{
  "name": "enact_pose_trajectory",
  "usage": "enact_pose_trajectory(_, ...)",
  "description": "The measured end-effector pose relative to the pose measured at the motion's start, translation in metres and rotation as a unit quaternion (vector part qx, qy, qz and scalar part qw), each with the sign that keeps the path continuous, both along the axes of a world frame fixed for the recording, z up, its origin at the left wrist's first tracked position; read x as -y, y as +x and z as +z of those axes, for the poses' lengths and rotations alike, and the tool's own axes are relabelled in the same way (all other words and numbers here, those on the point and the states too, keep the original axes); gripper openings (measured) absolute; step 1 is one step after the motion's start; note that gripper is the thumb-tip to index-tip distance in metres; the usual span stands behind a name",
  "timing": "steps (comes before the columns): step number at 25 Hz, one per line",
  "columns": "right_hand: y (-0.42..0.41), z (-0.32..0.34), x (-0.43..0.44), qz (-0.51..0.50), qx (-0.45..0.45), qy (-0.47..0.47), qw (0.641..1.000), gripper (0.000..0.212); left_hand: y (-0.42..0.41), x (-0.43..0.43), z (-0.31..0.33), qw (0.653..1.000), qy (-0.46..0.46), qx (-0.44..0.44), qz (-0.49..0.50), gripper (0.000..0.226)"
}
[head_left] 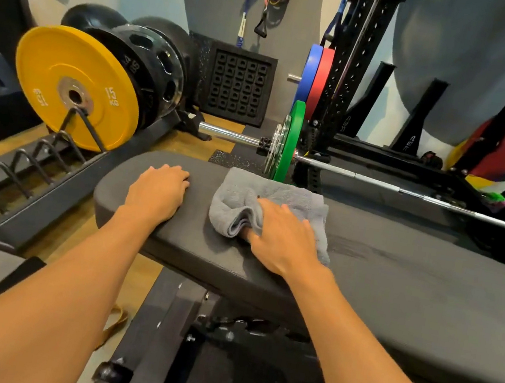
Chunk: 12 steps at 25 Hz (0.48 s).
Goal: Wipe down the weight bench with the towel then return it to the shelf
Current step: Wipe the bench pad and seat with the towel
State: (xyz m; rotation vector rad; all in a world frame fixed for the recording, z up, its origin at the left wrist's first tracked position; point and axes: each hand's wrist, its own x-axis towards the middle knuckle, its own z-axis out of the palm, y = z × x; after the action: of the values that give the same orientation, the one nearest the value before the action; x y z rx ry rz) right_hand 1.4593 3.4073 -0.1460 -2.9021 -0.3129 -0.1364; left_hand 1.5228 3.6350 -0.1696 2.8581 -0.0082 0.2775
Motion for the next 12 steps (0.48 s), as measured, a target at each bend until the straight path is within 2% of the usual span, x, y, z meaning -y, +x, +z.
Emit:
enact_pose_trajectory(2, -0.028, -0.001, 0.057, -0.04, 0.027, 0.0, 0.999, 0.037, -0.003, 0.004, -0.002, 1.0, 0.002, -0.007, 0.004, 0.036)
enact_pose_trajectory(5, -0.055, 0.01, 0.119, -0.161, 0.006, -0.008, 0.987, 0.049, -0.008, 0.003, -0.001, 1.0, 0.005, -0.005, 0.003, 0.036)
enact_pose_trajectory(7, -0.042, 0.011, 0.112, -0.212, -0.011, -0.03, 0.977, 0.063, -0.01, 0.003, 0.001, 1.0, 0.004, 0.001, -0.01, 0.037)
enact_pose_trajectory(9, -0.022, 0.007, 0.06, -0.177, -0.021, -0.035, 0.983, 0.066, -0.009, 0.0, -0.003, 1.0, -0.018, -0.003, -0.017, 0.038)
enact_pose_trajectory(12, -0.002, 0.003, -0.05, -0.029, -0.04, -0.018, 0.999, 0.06, -0.01, -0.016, -0.007, 0.998, -0.052, -0.018, -0.011, 0.039)
